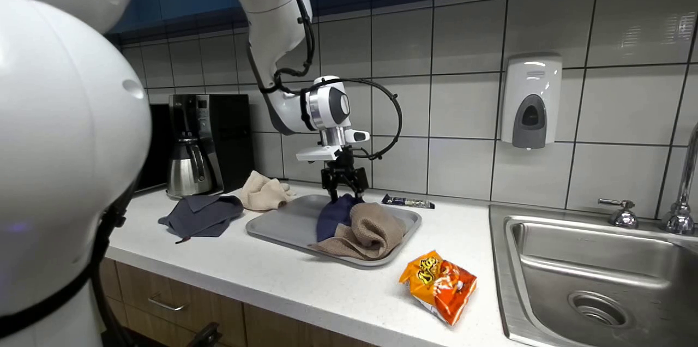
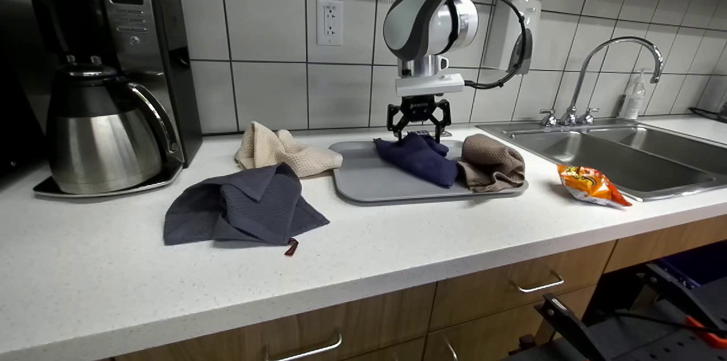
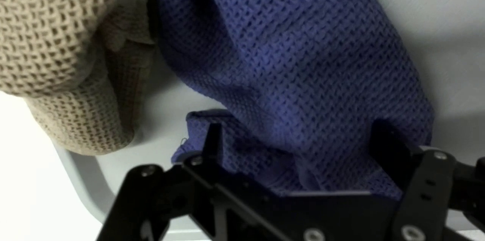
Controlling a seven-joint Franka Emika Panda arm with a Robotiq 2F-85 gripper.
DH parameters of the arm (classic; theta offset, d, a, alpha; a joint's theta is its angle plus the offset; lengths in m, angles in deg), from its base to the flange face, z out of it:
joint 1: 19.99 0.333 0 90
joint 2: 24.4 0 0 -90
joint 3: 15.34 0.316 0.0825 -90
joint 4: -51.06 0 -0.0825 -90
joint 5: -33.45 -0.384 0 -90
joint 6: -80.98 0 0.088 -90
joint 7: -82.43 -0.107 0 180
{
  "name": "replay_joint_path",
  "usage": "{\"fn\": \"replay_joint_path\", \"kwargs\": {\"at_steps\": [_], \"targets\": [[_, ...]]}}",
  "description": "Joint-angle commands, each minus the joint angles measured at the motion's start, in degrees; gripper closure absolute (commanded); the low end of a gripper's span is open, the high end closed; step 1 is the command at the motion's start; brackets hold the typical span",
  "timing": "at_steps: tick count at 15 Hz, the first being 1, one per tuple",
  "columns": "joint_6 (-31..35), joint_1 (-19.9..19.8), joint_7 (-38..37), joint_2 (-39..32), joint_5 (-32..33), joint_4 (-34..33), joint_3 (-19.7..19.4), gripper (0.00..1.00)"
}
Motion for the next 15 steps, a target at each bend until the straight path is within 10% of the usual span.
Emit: {"fn": "replay_joint_path", "kwargs": {"at_steps": [1,6,7,15], "targets": [[-1.18,-0.43,1.37,-2.38,-1.59,-3.76,0.33,0.0],[-1.24,-0.4,1.56,-3.53,-2.26,-4.76,0.31,0.0],[-1.22,-0.38,1.5,-3.54,-2.34,-4.72,0.28,0.25],[-0.88,-0.37,1.27,-2.22,-2.56,-3.4,0.05,0.81]]}}
